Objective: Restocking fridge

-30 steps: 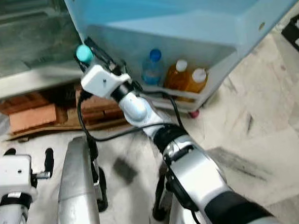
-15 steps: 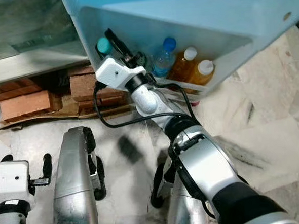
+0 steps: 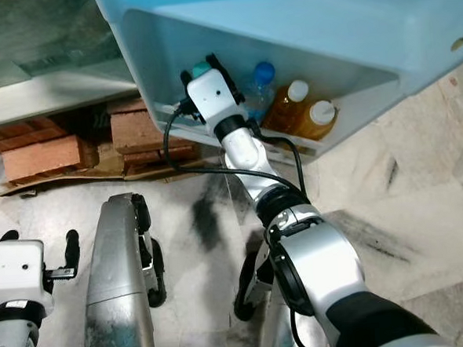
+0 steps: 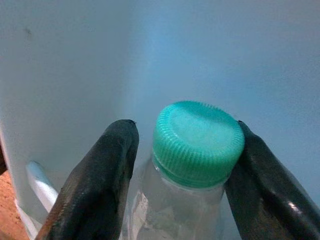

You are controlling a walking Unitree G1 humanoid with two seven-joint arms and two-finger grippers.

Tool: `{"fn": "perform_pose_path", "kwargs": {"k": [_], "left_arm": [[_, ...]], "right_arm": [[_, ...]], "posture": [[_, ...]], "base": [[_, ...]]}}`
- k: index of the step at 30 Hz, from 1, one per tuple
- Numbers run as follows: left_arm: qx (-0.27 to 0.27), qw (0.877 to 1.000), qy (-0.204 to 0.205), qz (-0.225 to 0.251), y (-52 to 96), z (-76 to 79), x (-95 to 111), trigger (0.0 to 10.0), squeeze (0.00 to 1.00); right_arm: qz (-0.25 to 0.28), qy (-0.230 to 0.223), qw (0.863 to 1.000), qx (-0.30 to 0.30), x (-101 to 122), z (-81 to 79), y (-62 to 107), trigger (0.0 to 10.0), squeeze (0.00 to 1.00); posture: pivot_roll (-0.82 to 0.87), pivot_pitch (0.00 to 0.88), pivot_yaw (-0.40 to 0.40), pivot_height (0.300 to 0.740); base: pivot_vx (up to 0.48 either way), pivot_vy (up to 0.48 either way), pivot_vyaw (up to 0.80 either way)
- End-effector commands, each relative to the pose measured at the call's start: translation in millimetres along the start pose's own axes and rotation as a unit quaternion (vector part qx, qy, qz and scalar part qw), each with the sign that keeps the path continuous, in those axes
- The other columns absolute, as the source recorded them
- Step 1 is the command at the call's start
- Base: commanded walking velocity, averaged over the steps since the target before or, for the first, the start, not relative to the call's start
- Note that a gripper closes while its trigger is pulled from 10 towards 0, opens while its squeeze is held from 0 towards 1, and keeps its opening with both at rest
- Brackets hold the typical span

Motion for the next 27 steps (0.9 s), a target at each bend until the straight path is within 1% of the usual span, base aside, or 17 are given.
{"fn": "perform_pose_path", "kwargs": {"k": [1,3,5,6,9,10,13,15,16,17,18,19,22,24,25,26,27], "left_arm": [[-0.009,1.000,-0.005,-0.028,1.3,2.8,-14,10.0,0.00],[-0.010,1.000,-0.006,-0.021,-4.6,3.9,-11,10.0,0.00],[-0.010,1.000,-0.007,-0.014,-13.1,4.4,-9,10.0,0.00],[-0.010,1.000,-0.007,-0.014,-13.1,4.4,-9,10.0,0.00],[-0.012,1.000,-0.009,-0.010,-19.8,5.6,-8,10.0,0.00],[-0.014,1.000,-0.011,-0.007,-25.1,6.9,-7,10.0,0.00],[-0.015,1.000,-0.011,0.000,-36.0,8.9,-4,10.0,0.00],[-0.016,1.000,-0.011,0.004,-43.4,10.9,-3,10.0,0.00],[-0.016,1.000,-0.011,0.004,-43.4,10.9,-3,10.0,0.00],[-0.019,1.000,-0.014,0.007,-47.6,12.3,-3,10.0,0.00],[-0.019,1.000,-0.014,0.007,-47.6,12.3,-3,10.0,0.00],[-0.022,1.000,-0.017,0.007,-51.1,14.8,-4,10.0,0.00],[-0.028,0.999,-0.016,0.006,-56.5,19.6,-6,10.0,0.00],[-0.032,0.999,-0.018,0.008,-62.1,24.6,-5,10.0,0.00],[-0.035,0.999,-0.012,0.006,-64.3,27.9,-5,10.0,0.00],[-0.035,0.999,-0.012,0.006,-64.3,27.9,-5,10.0,0.00],[-0.036,0.999,-0.008,0.004,-65.0,28.9,-6,10.0,0.00]], "right_arm": [[-0.062,-0.011,0.998,-0.002,-30,1.7,16.0,10.0,1.00],[-0.055,-0.013,0.998,0.008,-26,3.6,13.5,10.0,1.00],[-0.042,-0.028,0.998,0.025,-17,4.6,8.9,10.0,1.00],[-0.042,-0.028,0.998,0.025,-17,4.6,8.9,10.0,1.00],[-0.040,-0.049,0.997,0.045,-14,2.0,6.6,10.0,1.00],[-0.040,-0.046,0.996,0.063,-12,0.1,6.0,10.0,1.00],[-0.047,-0.060,0.993,0.088,-12,-0.8,6.5,10.0,1.00],[-0.042,-0.032,0.991,0.120,-11,-2.8,10.0,10.0,1.00],[-0.042,-0.032,0.991,0.120,-11,-2.8,10.0,10.0,1.00],[-0.026,0.012,0.989,0.144,-9,-6.5,13.4,10.0,1.00],[-0.026,0.012,0.989,0.144,-9,-6.5,13.4,10.0,1.00],[-0.014,0.023,0.986,0.162,-8,-9.4,18.4,10.0,1.00],[-0.003,0.018,0.984,0.175,-11,-10.2,30.1,10.0,1.00],[0.000,0.003,0.985,0.173,-16,-8.5,43.3,10.0,1.00],[-0.004,-0.008,0.987,0.158,-23,-4.6,57.5,10.0,1.00],[-0.004,-0.008,0.987,0.158,-23,-4.6,57.5,10.0,1.00],[-0.006,-0.011,0.988,0.151,-25,-2.9,62.9,10.0,1.00]], "posture": [[0.34,0.459,-0.073,0.526],[0.34,0.441,-0.070,0.526],[0.33,0.408,-0.067,0.526],[0.33,0.408,-0.067,0.526],[0.32,0.389,-0.064,0.526],[0.31,0.375,-0.062,0.526],[0.29,0.332,-0.054,0.526],[0.27,0.314,-0.050,0.526],[0.27,0.314,-0.050,0.526],[0.26,0.298,-0.046,0.526],[0.26,0.298,-0.046,0.526],[0.25,0.275,-0.040,0.526],[0.23,0.245,-0.037,0.526],[0.22,0.223,-0.042,0.526],[0.22,0.208,-0.048,0.526],[0.22,0.208,-0.048,0.526],[0.22,0.208,-0.048,0.526]], "base": [[0.000,0.000,0.00],[0.000,0.000,0.00],[0.000,0.000,0.00],[0.000,0.000,0.00],[0.000,0.000,0.00],[0.000,0.000,0.00],[0.000,0.000,0.00],[0.000,0.000,0.00],[0.000,0.000,0.00],[0.000,0.000,0.00],[0.000,0.000,0.00],[0.000,0.000,0.00],[0.000,0.000,0.00],[0.000,0.000,0.00],[0.000,0.000,0.00],[0.000,0.000,0.00],[0.000,0.000,0.00]]}}
Point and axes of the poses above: a point about 5 cm out from each wrist's last joint towards the gripper, its own y axis pointing back from the gripper into the wrist, its own x axis along the axis of the wrist's last joint, z = x × y, the point moved 4 cm from there along -y, pointing out of the wrist towards the gripper, and after that the axes turned 12 degrees about -y, right-handed, at the moved point
